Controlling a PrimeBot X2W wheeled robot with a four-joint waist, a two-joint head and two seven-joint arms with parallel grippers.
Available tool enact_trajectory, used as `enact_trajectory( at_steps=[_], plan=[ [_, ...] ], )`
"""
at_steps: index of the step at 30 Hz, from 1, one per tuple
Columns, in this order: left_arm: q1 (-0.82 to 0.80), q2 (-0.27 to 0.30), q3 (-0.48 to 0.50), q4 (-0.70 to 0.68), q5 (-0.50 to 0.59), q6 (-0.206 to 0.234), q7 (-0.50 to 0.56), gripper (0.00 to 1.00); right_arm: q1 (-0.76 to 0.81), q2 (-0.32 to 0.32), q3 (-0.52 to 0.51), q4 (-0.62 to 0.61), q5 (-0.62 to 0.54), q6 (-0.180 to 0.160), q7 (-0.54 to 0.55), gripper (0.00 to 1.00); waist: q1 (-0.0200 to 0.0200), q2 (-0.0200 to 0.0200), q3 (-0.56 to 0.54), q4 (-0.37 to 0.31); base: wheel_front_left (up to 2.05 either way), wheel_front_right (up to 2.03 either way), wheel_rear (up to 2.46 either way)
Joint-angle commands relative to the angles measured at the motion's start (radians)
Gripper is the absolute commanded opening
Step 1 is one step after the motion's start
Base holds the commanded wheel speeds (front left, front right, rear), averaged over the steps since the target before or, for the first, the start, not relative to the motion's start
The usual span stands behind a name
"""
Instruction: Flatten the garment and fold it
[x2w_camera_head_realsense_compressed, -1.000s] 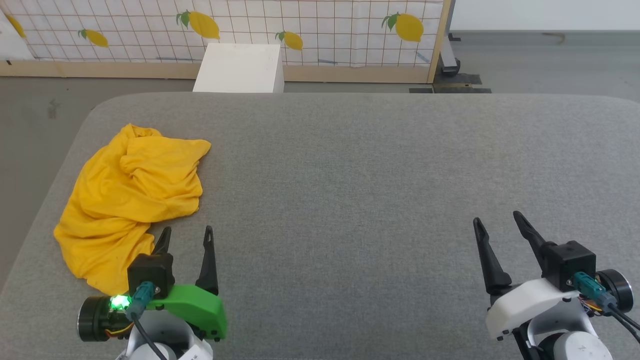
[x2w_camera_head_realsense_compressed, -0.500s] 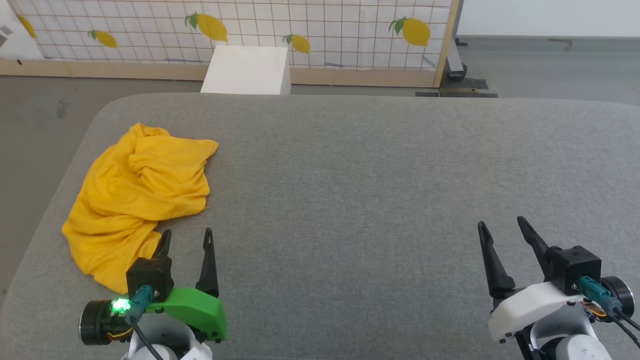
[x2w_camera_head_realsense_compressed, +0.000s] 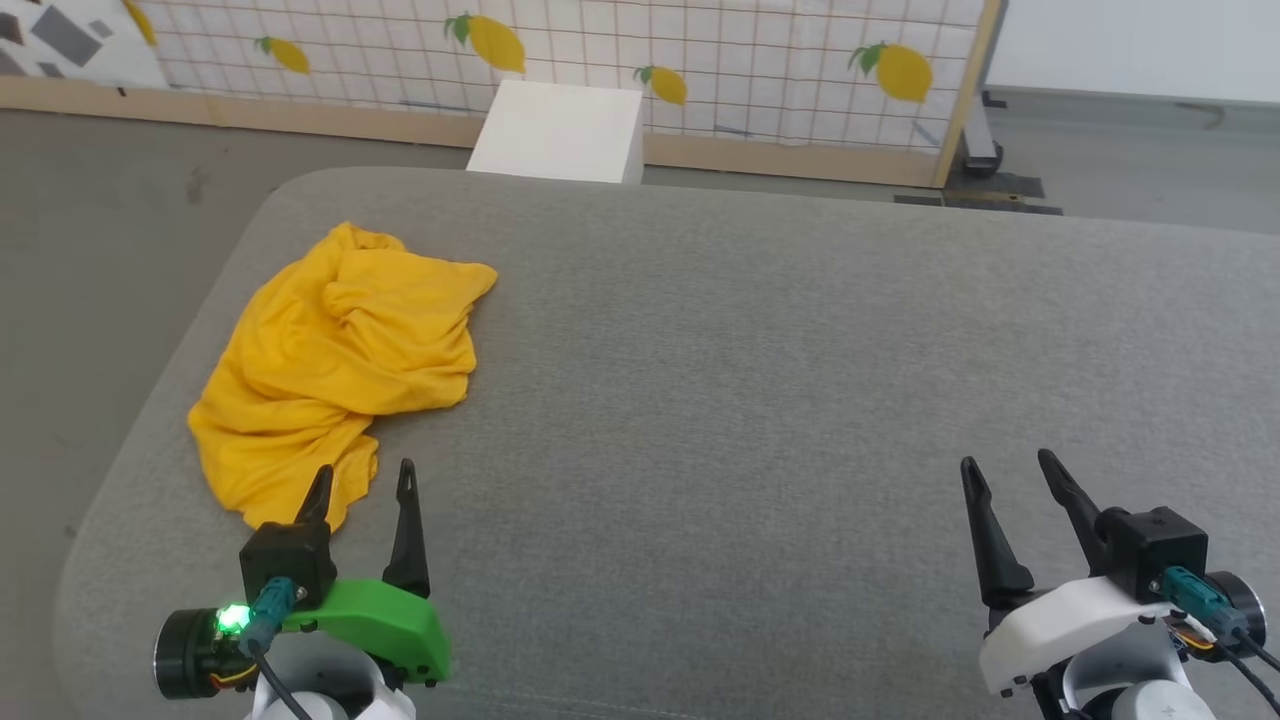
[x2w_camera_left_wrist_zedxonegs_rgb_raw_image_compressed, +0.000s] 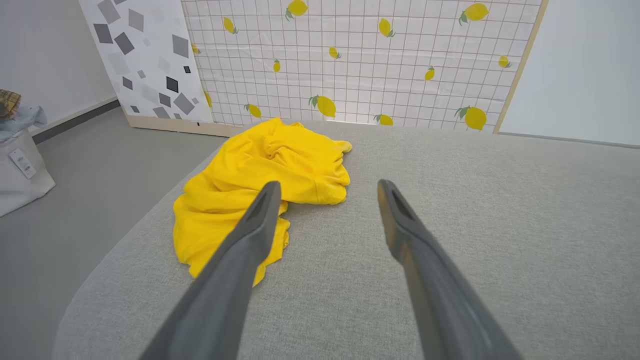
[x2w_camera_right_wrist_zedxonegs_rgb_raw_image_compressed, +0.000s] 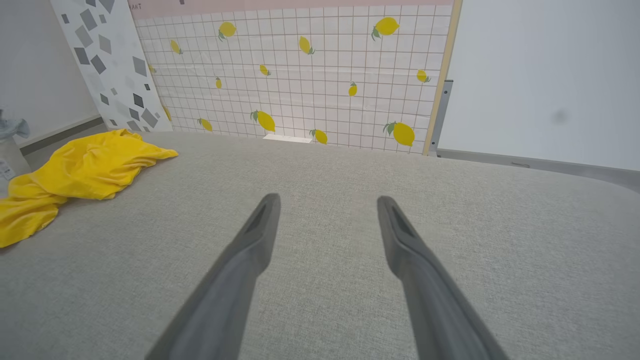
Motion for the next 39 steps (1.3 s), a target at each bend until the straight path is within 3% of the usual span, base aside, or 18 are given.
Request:
enact_trajectory(
  at_steps=[1,39],
  plan=[
    [0.013,0.008,-0.002,0.007,-0.007,0.006,-0.010,1.00,0.010,0.000,-0.003,0.009,0.013,0.000,-0.012,1.00,0.0000,-0.0001,-0.001,0.021,0.00,0.00,0.00],
    [0.032,0.046,-0.037,0.060,-0.080,0.056,-0.077,1.00,0.033,0.001,-0.027,0.116,0.089,-0.001,-0.091,1.00,0.0000,-0.0001,-0.026,0.220,0.00,0.00,0.00]
  ],
)
